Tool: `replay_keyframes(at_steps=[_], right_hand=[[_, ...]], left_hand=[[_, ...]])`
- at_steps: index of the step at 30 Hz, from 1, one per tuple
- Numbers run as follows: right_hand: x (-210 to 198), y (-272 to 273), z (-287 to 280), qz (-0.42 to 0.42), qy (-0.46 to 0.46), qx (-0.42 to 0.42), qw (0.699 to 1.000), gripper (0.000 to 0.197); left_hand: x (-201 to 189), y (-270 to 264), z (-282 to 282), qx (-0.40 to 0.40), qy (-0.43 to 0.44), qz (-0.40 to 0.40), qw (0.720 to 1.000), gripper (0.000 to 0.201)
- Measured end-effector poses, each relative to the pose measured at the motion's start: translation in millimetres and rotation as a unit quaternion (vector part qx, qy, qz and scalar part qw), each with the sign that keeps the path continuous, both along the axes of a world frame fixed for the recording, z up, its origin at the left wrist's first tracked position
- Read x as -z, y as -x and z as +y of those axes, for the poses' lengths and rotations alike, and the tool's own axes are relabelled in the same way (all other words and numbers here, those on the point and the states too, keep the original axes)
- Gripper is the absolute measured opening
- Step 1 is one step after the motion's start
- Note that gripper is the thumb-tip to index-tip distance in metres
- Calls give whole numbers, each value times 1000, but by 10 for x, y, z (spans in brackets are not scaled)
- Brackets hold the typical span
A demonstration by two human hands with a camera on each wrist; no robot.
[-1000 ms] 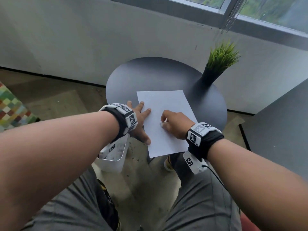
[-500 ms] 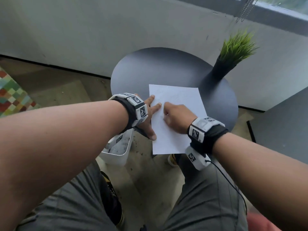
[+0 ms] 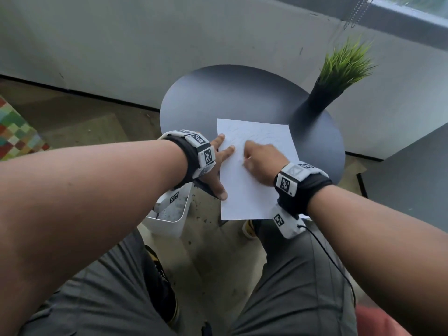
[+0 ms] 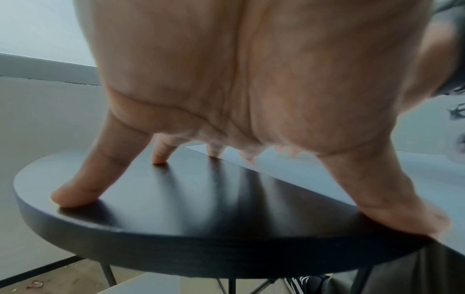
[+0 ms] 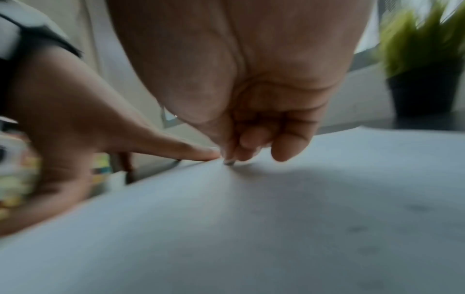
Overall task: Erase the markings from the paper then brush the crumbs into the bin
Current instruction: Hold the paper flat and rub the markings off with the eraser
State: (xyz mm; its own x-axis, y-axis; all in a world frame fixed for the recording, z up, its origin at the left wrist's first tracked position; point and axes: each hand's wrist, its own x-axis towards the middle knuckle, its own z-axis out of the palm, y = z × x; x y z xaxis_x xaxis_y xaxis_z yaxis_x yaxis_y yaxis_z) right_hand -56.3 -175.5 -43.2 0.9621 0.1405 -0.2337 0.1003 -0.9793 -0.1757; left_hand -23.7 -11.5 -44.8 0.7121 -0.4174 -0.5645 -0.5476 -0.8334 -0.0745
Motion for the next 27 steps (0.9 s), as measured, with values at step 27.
replay_keyframes(at_steps=[27], right_hand=[[18, 442, 76, 53, -45, -148, 986, 12]], left_hand=[[-17, -6, -92, 21, -47, -25, 998, 135]])
